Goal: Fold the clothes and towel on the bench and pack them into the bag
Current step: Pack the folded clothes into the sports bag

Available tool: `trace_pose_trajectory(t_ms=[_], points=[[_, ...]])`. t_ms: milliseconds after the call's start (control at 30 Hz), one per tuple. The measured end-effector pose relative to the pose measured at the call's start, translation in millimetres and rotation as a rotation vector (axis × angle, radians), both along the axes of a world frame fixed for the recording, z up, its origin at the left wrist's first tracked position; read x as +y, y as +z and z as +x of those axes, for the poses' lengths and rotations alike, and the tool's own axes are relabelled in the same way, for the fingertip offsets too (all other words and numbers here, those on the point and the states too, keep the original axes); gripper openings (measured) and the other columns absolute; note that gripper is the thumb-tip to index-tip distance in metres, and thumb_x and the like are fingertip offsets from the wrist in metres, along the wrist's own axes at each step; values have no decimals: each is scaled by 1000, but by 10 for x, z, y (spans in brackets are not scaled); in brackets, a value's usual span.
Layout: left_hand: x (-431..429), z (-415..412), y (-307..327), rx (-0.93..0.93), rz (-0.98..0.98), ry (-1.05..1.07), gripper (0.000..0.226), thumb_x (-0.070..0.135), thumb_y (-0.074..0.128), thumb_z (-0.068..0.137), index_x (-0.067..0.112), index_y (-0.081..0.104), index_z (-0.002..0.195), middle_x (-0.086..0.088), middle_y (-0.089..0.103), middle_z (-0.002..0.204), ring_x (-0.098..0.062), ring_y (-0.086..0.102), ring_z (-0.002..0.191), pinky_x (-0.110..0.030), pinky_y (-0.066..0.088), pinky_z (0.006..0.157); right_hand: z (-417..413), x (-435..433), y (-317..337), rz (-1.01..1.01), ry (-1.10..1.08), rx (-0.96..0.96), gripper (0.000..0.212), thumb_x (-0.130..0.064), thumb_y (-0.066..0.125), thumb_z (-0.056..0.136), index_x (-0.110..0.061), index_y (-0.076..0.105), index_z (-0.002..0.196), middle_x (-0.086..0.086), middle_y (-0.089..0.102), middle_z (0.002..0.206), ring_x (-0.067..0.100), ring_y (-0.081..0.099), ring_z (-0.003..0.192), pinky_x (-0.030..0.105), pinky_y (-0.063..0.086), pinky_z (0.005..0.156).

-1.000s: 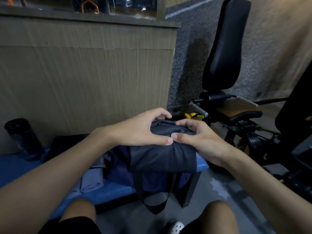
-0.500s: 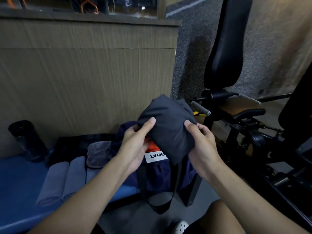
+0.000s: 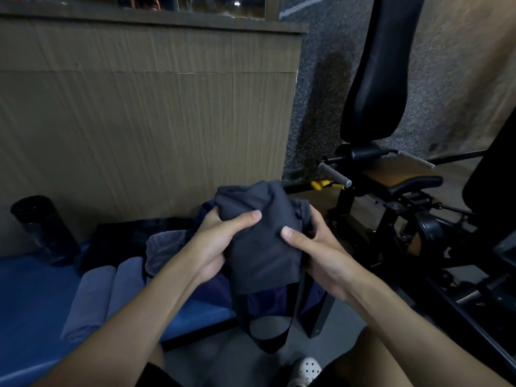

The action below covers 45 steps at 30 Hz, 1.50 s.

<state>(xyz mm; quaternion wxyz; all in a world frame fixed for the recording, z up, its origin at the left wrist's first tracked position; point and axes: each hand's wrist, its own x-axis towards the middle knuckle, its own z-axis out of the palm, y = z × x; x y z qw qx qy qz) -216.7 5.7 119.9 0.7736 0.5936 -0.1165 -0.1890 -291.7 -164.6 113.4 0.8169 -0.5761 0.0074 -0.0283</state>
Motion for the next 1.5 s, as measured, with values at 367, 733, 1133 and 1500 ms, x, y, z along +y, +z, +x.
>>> trace_pose_trajectory(t_ms=[367, 733, 1133, 1500], points=[[-80, 264, -563, 216, 153, -24, 48, 36, 75, 78, 15, 68, 120, -6, 74, 115, -21, 71, 106, -38, 52, 91, 349, 8, -633, 148, -268, 102, 35, -8, 66, 90, -23, 53, 119, 2, 73, 107, 20, 71, 98, 32, 59, 78], [-159, 557, -1070, 349, 231, -27, 55, 10, 83, 74, 7, 64, 125, -16, 72, 116, -33, 69, 107, -44, 51, 94, 807, -403, -1219, -397, -27, -20, 22, -25, 68, 89, -16, 52, 102, -4, 66, 93, 7, 62, 88, 20, 49, 78], [-255, 753, -871, 375, 314, 114, 40, 22, 75, 81, 19, 67, 120, -5, 75, 109, -23, 73, 99, -40, 54, 89, 1524, -1121, -1601, -1815, -246, -124, 49, -33, 28, 90, -23, 49, 133, -1, 69, 101, 25, 60, 107, 39, 30, 104], [-679, 929, -792, 447, 309, 59, 34, 27, 76, 82, 17, 72, 115, -6, 76, 106, -24, 74, 96, -38, 57, 84, 1497, -1295, -1494, -1454, -359, -42, 55, -25, 64, 83, -34, 46, 134, -2, 65, 119, 30, 63, 101, 38, 51, 73]])
